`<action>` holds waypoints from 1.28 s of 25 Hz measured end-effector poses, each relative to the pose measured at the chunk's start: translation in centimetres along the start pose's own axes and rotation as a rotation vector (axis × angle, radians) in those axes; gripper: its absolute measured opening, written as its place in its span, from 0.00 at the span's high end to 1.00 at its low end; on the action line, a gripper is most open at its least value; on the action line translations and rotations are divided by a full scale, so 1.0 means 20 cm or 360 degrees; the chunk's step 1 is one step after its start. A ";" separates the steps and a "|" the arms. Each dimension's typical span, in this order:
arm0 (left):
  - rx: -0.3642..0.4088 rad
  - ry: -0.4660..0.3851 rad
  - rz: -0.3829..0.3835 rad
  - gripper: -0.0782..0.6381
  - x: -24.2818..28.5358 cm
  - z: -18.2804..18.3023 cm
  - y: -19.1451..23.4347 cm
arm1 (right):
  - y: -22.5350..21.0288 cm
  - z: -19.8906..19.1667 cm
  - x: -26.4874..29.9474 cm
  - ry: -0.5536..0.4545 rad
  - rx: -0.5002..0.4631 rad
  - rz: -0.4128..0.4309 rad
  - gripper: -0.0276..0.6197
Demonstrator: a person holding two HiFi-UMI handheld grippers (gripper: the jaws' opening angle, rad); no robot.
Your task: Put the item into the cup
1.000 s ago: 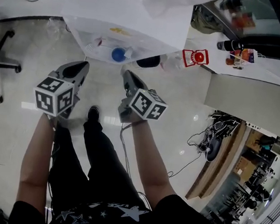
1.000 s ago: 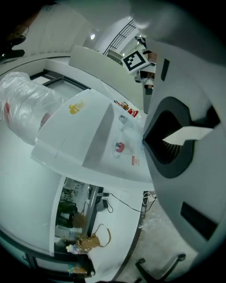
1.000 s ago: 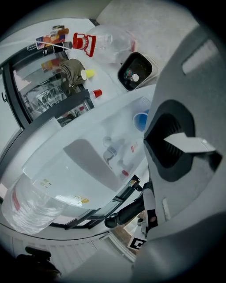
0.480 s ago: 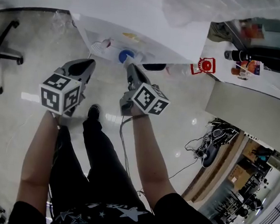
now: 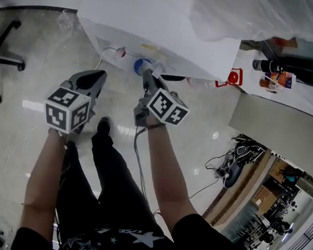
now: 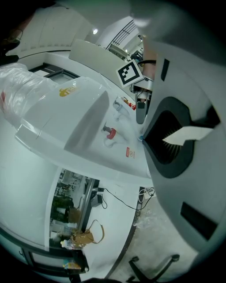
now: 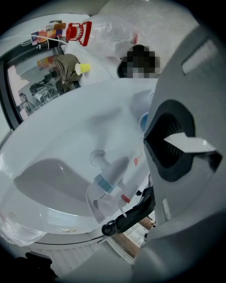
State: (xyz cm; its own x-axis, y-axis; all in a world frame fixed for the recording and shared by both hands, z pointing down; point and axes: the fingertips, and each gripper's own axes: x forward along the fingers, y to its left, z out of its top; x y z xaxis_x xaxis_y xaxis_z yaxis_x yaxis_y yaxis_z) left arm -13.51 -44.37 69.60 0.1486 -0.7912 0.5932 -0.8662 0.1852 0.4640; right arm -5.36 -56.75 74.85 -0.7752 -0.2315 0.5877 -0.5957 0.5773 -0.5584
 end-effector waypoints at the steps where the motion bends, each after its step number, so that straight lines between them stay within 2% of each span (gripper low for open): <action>1: -0.0004 -0.0001 -0.0001 0.88 0.00 0.00 0.00 | 0.00 0.00 0.02 0.0005 -0.0003 0.0009 0.95; 5: -0.0021 -0.0001 -0.0012 0.88 0.01 -0.01 0.00 | 0.00 -0.01 0.06 0.0015 -0.0017 0.0016 0.95; 12: -0.0039 0.0008 -0.0028 0.88 0.03 -0.03 0.01 | -0.04 -0.02 0.09 0.0027 -0.0078 -0.0062 0.95; 13: -0.0040 0.0011 -0.0031 0.88 0.03 -0.03 0.01 | -0.04 -0.02 0.09 0.0029 -0.0076 -0.0061 0.93; 14: -0.0039 0.0014 -0.0035 0.88 0.03 -0.03 0.01 | -0.04 -0.02 0.09 0.0033 -0.0069 -0.0056 0.84; 15: -0.0038 0.0016 -0.0038 0.88 0.04 -0.03 0.01 | -0.04 -0.03 0.09 0.0039 -0.0061 -0.0051 0.84; 23: -0.0019 0.0035 -0.0057 0.88 0.00 -0.04 0.00 | 0.00 -0.03 0.04 0.0003 -0.0036 -0.0048 0.84; 32: -0.0018 0.0046 -0.0095 0.88 -0.16 -0.10 -0.01 | 0.09 -0.08 -0.14 -0.0091 0.0017 -0.0070 0.84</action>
State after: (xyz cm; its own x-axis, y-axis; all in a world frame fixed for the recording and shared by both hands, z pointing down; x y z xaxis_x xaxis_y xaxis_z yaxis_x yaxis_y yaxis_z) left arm -12.82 -40.68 68.79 0.2135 -0.7840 0.5829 -0.8500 0.1450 0.5064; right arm -3.89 -53.77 73.11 -0.7589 -0.3012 0.5774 -0.6314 0.5575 -0.5390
